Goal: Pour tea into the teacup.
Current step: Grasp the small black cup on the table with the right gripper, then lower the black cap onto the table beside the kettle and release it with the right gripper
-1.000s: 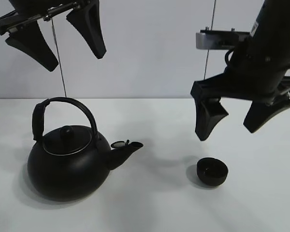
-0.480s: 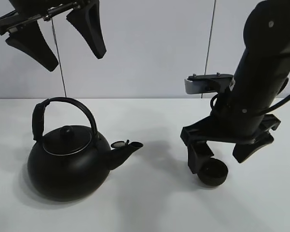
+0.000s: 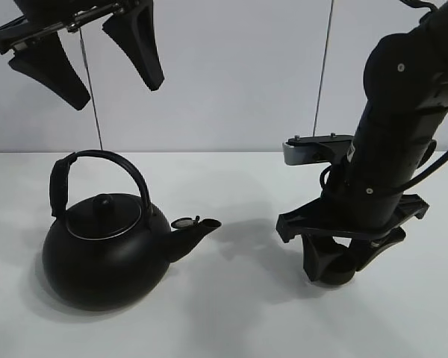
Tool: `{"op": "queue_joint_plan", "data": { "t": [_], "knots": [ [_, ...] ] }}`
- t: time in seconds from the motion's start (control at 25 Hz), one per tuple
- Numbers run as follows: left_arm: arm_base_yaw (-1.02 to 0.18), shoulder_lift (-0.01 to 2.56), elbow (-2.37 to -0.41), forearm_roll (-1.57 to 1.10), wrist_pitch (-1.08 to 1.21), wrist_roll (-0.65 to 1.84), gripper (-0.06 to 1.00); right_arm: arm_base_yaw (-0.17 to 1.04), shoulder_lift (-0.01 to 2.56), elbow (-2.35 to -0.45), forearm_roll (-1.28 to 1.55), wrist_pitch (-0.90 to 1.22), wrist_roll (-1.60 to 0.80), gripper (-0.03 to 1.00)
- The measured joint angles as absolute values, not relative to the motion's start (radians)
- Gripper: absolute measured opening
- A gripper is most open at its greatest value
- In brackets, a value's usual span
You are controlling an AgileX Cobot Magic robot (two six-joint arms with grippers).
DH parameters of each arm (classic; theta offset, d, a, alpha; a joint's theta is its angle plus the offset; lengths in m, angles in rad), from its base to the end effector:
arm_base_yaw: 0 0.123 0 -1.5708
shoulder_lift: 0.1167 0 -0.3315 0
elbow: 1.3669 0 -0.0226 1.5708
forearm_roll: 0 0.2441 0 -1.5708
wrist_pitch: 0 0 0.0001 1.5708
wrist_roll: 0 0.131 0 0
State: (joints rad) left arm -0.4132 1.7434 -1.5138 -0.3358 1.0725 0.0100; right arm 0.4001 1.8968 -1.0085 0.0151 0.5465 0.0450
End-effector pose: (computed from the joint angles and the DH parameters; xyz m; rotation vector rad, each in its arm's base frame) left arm 0.3382 -0.1897 0.3120 0.4404 2.7741 -0.5502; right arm 0.3284 0.1400 0.1352 -0.4992 2.8818 0.0856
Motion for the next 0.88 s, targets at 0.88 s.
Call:
{"op": "queue_joint_plan", "data": {
  "t": [0.88],
  "knots": [
    [-0.413,1.743,-1.514,-0.336,1.070,0.011,0.64,0.552,1.875,-1.159,0.098,0.658,-0.032,0.40]
  ]
}}
